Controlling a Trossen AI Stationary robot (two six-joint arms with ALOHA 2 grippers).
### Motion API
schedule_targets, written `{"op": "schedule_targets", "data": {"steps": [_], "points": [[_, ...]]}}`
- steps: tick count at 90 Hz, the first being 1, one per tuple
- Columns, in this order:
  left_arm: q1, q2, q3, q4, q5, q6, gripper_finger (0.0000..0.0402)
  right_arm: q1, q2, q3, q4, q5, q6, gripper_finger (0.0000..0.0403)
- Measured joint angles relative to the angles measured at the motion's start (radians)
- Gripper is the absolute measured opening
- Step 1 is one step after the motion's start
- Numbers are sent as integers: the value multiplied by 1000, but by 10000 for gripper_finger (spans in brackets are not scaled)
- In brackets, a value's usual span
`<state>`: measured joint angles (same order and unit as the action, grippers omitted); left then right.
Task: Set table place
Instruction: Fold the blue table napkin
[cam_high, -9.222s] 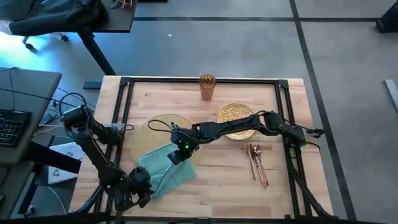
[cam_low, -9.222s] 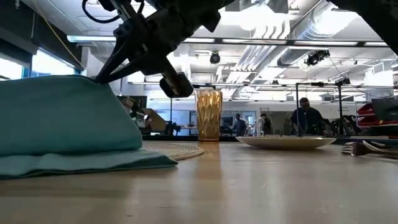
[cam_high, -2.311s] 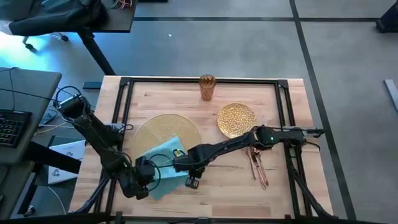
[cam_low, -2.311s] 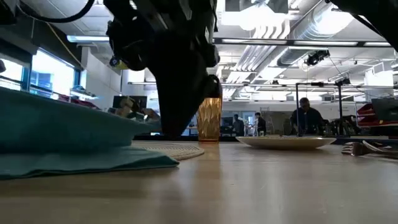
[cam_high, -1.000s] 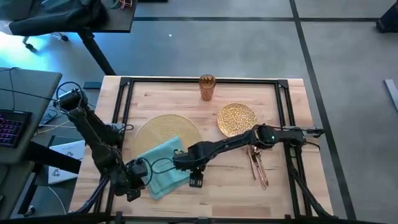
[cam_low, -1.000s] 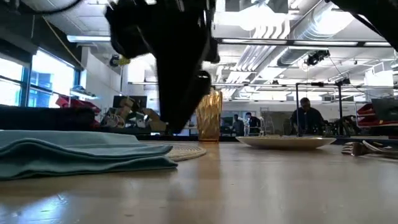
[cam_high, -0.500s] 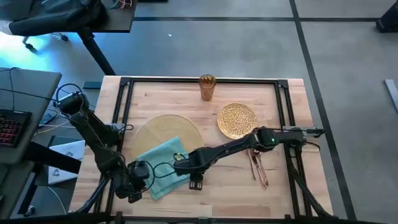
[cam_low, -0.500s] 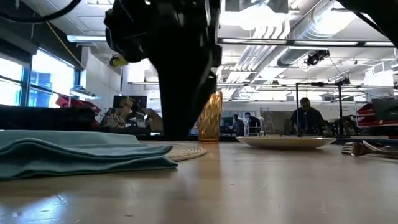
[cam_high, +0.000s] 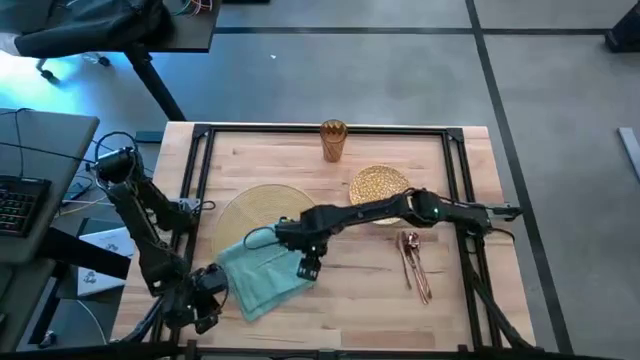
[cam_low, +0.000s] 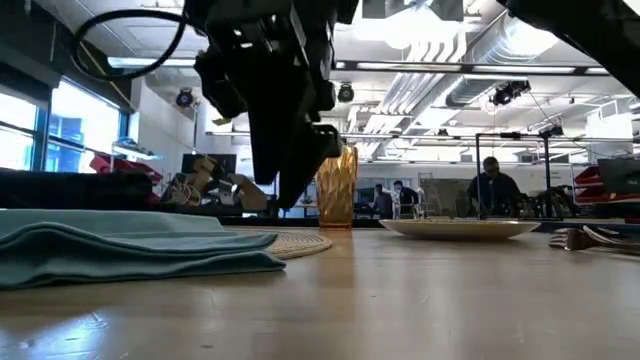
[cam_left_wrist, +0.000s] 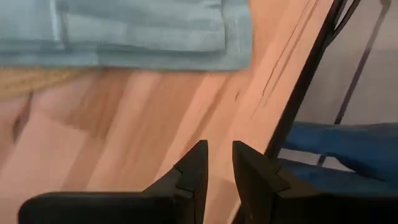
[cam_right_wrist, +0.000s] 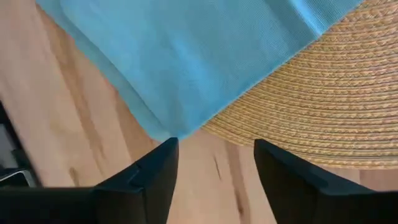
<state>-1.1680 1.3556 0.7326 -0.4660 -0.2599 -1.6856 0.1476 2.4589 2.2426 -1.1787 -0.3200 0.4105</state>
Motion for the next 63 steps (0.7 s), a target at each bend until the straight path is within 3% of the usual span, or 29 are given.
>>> {"op": "schedule_targets", "data": {"steps": [15, 27, 46, 63], "points": [[-49, 0, 0, 0, -99, -90, 57, 21, 0, -133, 65, -87, 65, 205], [-69, 3, 0, 2, -155, -135, 57, 38, -25, -253, 218, -175, 162, 202], [-69, 11, 0, 1, -180, -138, 57, 50, -91, -326, 285, -161, 228, 201], [-69, 17, 0, -6, -206, -143, 57, 36, -99, -389, 441, -144, 426, 196]]}}
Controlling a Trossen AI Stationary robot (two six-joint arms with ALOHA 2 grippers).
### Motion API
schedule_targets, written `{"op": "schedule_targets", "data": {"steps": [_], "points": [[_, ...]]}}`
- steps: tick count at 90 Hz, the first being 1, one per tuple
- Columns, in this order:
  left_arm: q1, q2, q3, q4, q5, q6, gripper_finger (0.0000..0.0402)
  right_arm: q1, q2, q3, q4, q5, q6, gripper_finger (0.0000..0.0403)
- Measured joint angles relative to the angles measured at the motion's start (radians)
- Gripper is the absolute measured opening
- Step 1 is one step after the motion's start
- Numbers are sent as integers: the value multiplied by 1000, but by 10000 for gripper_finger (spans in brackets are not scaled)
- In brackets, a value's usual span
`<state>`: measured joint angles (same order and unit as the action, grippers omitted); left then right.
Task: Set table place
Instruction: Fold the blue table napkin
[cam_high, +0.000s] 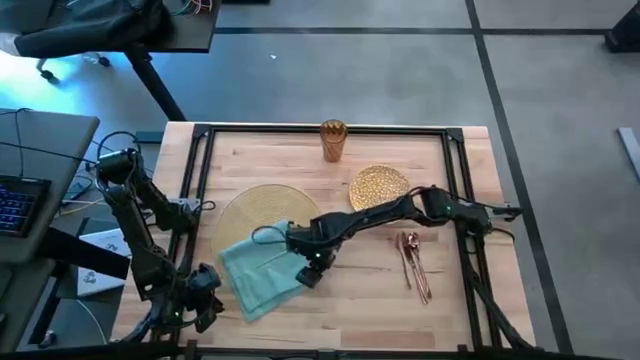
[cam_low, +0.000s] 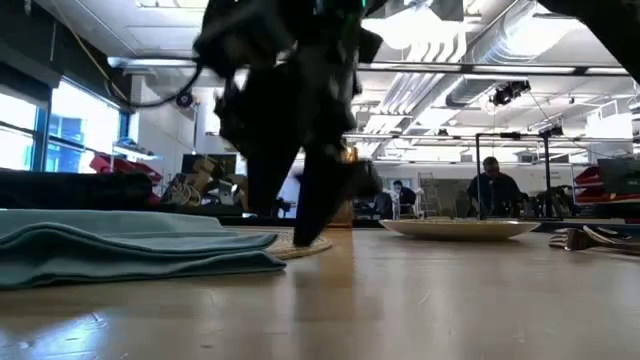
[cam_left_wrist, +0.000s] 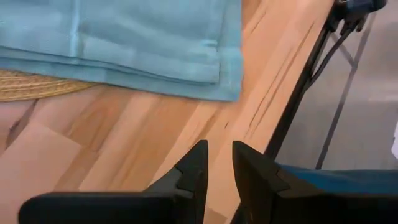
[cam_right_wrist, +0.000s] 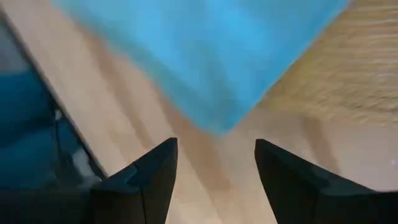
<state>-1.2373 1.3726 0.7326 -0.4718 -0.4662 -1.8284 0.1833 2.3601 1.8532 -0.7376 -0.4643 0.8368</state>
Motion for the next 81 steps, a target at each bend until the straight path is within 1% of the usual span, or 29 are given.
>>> {"op": "schedule_targets", "data": {"steps": [9, 19, 38, 46, 56, 81], "points": [[2, 1, 0, 3, -1, -1, 57, 2, -3, -32, 83, 4, 102, 186], [6, 5, 0, 4, -4, -1, 57, 5, -4, -69, 104, 25, 147, 172], [15, 5, 0, 0, -15, 7, 57, 6, -1, -46, 86, 23, 151, 125], [26, 5, 0, -1, -15, 30, 57, 4, 1, -16, 55, 12, 145, 114], [44, 5, 0, -2, -16, 60, 57, 0, 2, 4, 39, -1, 131, 114], [75, 5, 0, 3, -11, 98, 57, -6, 2, 9, 30, -9, 129, 141]]}}
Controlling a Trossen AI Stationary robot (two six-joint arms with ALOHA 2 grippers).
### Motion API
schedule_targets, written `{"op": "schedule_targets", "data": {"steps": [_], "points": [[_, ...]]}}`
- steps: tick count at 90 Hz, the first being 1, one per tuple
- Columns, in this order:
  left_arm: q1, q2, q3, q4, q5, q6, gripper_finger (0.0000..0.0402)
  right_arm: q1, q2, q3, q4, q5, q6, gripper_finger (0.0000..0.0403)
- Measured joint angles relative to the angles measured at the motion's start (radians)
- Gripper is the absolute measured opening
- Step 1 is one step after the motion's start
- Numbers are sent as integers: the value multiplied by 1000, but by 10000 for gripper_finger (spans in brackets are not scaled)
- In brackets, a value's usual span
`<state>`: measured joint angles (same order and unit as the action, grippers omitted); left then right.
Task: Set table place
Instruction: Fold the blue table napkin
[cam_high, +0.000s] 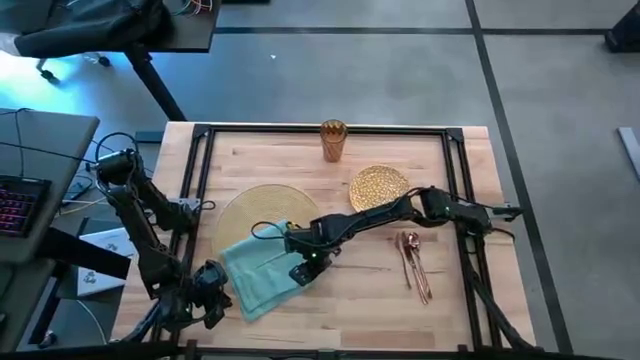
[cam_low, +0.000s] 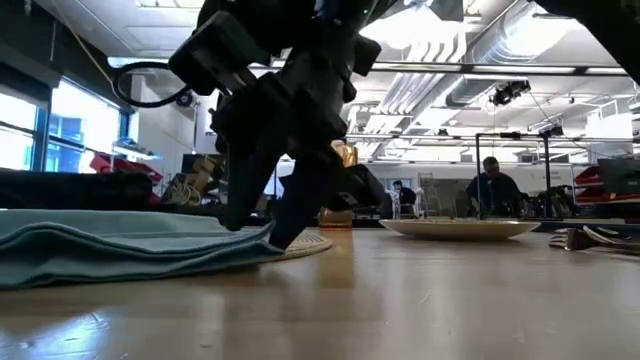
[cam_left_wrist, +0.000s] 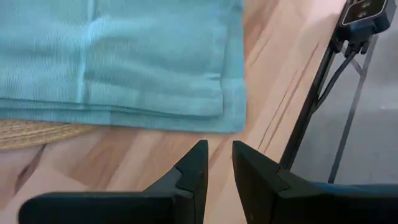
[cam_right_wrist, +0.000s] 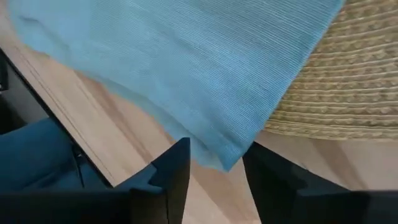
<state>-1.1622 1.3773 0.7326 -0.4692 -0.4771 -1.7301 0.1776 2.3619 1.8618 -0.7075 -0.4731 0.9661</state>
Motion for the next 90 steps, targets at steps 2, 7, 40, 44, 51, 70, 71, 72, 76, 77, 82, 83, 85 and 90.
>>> {"op": "schedule_targets", "data": {"steps": [2, 7, 40, 44, 51, 70, 71, 72, 76, 77, 82, 83, 85, 90], "points": [[0, 0, 0, 0, 0, 1, 57, -1, 0, 0, 0, -5, 0, 144], [2, 0, 0, 0, 1, 5, 57, -4, 0, 0, -1, -26, -3, 154], [4, 0, 0, -1, 0, 6, 57, -8, -7, 9, -9, -60, 28, 201], [4, 0, 0, -3, -3, 6, 57, -8, -7, 9, -9, -59, 28, 201], [6, 0, 0, -4, -4, 6, 57, -8, 2, 9, -6, -58, 26, 201], [10, 0, 0, -4, -4, 5, 57, -6, 14, 8, 23, -16, 21, 191], [10, 0, 0, -4, -4, 5, 57, -6, 14, 8, 22, -15, 20, 189], [10, 0, 0, -4, -4, 5, 57, -6, 14, 8, 21, -14, 20, 187], [10, 0, 0, -4, -4, 6, 57, -6, 14, 8, 16, -10, 20, 179], [10, 0, 0, -4, -4, 6, 57, -6, 14, 8, 16, -8, 20, 177], [10, 1, 0, -4, -4, 6, 57, -6, 14, 8, 16, -3, 19, 164], [10, 1, 0, -4, -4, 5, 57, -6, 14, 8, 17, -2, 19, 160], [10, 1, 0, -4, -4, 5, 57, -6, 14, 8, 18, -2, 20, 154], [10, 1, 0, -4, -4, 5, 57, -6, 14, 8, 17, -3, 20, 137]]}}
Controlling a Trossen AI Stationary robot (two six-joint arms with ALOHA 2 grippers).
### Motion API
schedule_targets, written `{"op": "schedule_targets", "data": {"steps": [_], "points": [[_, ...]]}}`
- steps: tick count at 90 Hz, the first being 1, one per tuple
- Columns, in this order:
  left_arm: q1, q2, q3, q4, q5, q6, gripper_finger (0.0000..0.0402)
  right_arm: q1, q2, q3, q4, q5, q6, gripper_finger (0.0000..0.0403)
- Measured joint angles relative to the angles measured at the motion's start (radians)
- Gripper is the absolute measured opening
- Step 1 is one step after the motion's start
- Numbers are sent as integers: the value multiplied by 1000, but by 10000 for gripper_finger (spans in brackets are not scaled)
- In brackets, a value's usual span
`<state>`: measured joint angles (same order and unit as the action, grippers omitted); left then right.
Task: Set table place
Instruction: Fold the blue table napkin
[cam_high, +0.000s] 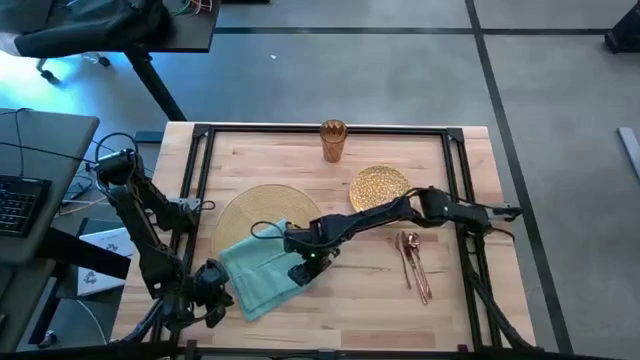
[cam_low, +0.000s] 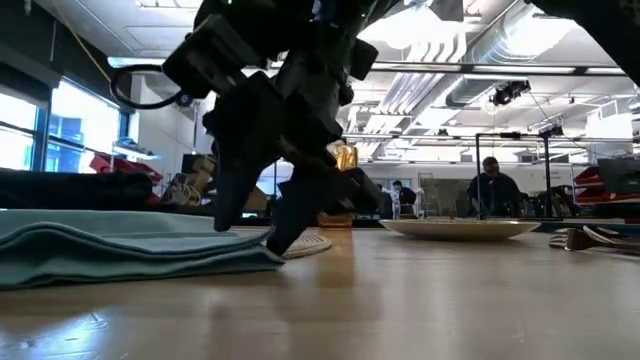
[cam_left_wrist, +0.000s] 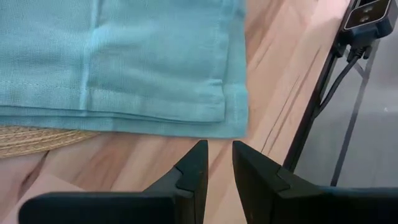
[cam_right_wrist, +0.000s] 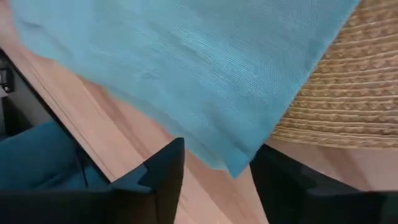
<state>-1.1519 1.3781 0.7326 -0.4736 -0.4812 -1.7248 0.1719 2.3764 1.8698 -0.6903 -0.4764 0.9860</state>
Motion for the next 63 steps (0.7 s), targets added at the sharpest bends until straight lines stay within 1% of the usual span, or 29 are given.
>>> {"op": "schedule_targets", "data": {"steps": [23, 29, 38, 45, 51, 63], "points": [[9, 0, 0, 0, -1, 14, 57, -2, 0, 0, -1, -24, 0, 63], [17, 0, 0, 5, -2, 46, 57, -3, 0, 0, 0, -39, 0, 46], [35, 0, 0, 33, -18, 135, 57, -4, 0, 0, -1, -68, -14, 27], [50, 0, 0, 49, -38, 218, 58, -7, 0, 0, 0, -79, -25, 24], [65, 0, 0, 54, -57, 292, 61, -15, 0, 0, 0, -107, -26, 31], [106, 7, 0, 54, -47, 423, 73, -29, 0, 0, 0, -130, -34, 74]]}}
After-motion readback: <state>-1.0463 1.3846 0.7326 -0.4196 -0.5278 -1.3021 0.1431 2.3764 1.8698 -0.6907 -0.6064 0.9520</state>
